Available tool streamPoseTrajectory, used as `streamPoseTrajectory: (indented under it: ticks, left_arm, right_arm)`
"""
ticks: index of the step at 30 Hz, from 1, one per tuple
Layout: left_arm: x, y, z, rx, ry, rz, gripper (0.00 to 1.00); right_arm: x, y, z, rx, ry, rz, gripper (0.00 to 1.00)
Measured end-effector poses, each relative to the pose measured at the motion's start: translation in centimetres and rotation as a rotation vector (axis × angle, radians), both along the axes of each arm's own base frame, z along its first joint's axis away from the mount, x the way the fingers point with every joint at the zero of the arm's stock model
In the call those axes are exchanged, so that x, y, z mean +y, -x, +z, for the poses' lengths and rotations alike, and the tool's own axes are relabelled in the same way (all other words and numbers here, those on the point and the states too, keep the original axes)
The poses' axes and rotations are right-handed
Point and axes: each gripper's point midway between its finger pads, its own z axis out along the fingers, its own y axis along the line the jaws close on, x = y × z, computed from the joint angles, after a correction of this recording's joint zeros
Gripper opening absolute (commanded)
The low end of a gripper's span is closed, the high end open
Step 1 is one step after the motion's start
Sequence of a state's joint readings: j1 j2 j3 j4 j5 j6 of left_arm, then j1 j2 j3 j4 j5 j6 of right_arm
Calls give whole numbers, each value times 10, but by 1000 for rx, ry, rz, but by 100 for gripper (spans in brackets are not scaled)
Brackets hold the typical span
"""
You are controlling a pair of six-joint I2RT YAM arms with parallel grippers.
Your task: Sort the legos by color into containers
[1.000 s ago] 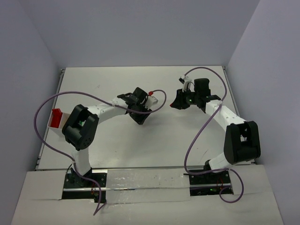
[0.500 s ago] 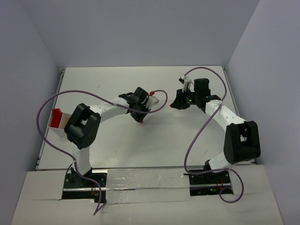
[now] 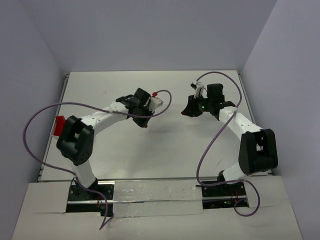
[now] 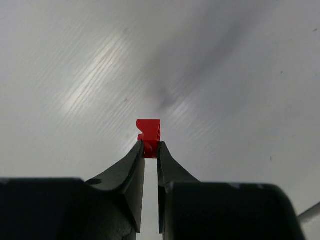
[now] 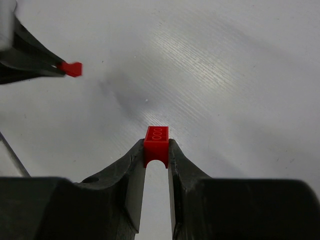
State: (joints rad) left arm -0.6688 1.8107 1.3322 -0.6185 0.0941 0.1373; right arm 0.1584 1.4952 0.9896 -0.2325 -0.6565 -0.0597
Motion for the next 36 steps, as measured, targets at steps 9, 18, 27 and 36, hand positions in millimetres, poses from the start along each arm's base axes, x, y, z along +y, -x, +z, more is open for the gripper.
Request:
streamPoseTrajectory:
  ticks: [9,18,27,36]
  left_arm:
    - [134,-26,70,-82,-10,369,0]
    - [259,6,96,-67,-117,724,0]
    - [311,46,119,-87,-159,871,0]
    - [352,76,124,-85,-247,969,0]
  right_arm:
    - [14,-3,8,-16,-10,39,0]
    - [45,-5,18,-36,-13,115,0]
    - [70,0,22,-44,-13,177,0]
    - [82,0,29,-41,0,213,0]
